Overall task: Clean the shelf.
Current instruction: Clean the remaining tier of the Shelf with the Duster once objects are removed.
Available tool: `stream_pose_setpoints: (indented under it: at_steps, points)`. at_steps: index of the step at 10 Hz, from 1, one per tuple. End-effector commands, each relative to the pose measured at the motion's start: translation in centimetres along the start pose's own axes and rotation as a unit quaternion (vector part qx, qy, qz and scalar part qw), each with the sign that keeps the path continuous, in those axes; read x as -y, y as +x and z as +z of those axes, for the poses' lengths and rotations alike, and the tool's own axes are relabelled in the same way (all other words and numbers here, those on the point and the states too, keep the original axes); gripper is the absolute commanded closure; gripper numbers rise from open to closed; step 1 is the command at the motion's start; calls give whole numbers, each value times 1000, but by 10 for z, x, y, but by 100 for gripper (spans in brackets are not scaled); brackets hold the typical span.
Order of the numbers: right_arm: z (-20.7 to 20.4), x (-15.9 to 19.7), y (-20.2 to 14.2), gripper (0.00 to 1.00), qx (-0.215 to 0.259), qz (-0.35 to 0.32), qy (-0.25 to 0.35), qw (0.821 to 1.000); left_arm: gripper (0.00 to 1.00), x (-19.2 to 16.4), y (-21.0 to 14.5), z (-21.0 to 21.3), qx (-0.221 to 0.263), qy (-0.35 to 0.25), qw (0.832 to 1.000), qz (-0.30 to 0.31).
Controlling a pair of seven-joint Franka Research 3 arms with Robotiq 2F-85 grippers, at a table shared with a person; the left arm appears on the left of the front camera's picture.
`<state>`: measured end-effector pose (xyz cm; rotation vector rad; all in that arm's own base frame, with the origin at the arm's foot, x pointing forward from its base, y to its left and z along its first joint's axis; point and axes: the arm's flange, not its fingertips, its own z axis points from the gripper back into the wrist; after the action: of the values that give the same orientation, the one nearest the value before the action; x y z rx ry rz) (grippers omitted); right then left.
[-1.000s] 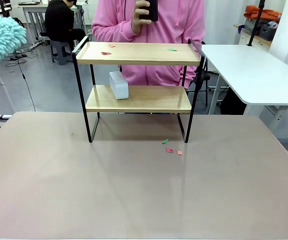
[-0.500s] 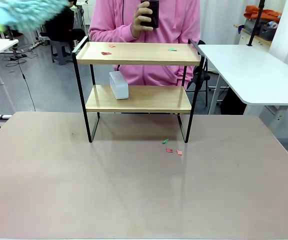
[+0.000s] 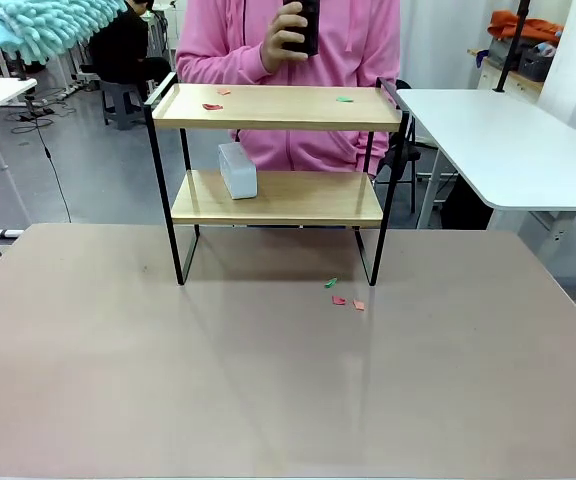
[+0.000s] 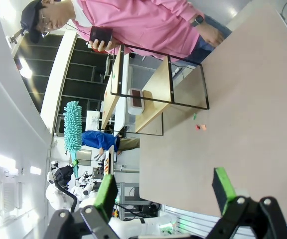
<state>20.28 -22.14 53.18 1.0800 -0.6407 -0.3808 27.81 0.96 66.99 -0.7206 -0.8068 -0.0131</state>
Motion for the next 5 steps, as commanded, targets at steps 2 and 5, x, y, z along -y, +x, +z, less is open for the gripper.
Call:
stream_pose_setpoints:
  at_steps: [2,5]
  points:
    - [-1,-1,2,0,5,13,9,1000,88,27,-6,-33,26,39,999,-10]
    - [-1,-1,2,0,5,13,9,1000,88,60,-14,-74,-24,88,996,-16]
